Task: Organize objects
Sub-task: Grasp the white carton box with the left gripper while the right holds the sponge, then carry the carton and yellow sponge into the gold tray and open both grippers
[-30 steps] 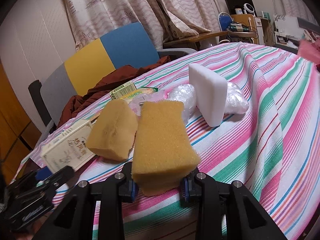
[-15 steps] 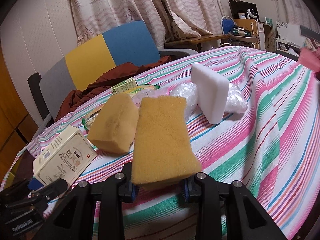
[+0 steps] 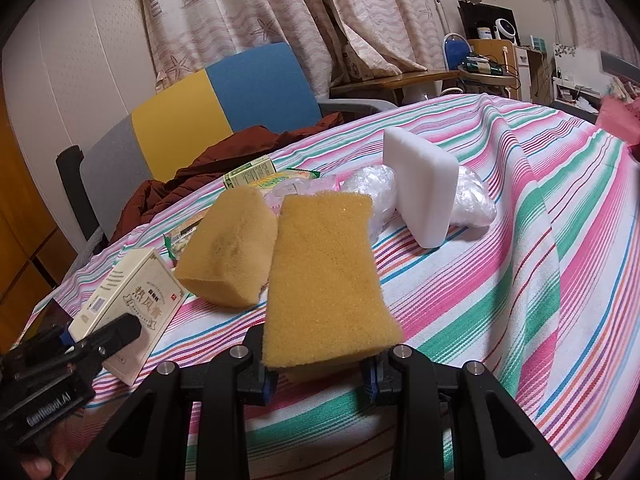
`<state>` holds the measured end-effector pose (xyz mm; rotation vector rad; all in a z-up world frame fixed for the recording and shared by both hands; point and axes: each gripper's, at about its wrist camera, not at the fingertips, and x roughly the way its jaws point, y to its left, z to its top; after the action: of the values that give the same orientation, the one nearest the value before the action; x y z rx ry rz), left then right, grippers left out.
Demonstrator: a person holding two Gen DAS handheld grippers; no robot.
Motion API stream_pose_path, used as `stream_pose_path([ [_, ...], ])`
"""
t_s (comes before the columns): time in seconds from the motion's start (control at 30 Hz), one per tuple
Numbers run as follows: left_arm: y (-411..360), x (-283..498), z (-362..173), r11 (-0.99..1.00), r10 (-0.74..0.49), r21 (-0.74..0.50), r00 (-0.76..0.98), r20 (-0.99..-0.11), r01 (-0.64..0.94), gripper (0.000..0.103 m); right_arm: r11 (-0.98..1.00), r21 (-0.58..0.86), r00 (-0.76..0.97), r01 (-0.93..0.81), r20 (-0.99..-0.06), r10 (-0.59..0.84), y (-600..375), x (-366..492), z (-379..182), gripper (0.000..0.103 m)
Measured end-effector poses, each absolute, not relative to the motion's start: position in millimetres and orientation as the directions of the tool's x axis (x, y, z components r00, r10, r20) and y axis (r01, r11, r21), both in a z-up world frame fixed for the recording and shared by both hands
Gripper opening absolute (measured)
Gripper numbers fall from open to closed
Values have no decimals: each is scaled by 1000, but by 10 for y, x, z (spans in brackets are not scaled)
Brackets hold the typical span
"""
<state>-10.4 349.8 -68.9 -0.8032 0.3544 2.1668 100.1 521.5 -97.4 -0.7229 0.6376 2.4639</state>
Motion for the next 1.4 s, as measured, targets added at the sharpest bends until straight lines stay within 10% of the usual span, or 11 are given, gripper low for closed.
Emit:
stream_pose_path([
  [0.87, 1910, 310, -310, -730, 662, -267, -556, -502, -628, 50, -887, 273, -807, -373, -567, 165, 4269, 869, -406, 32],
  [1.4, 516, -376, -281, -900, 434, -311, -687, -582, -305, 51, -954, 300, -814, -4, -555, -171, 2800, 65, -162, 32],
])
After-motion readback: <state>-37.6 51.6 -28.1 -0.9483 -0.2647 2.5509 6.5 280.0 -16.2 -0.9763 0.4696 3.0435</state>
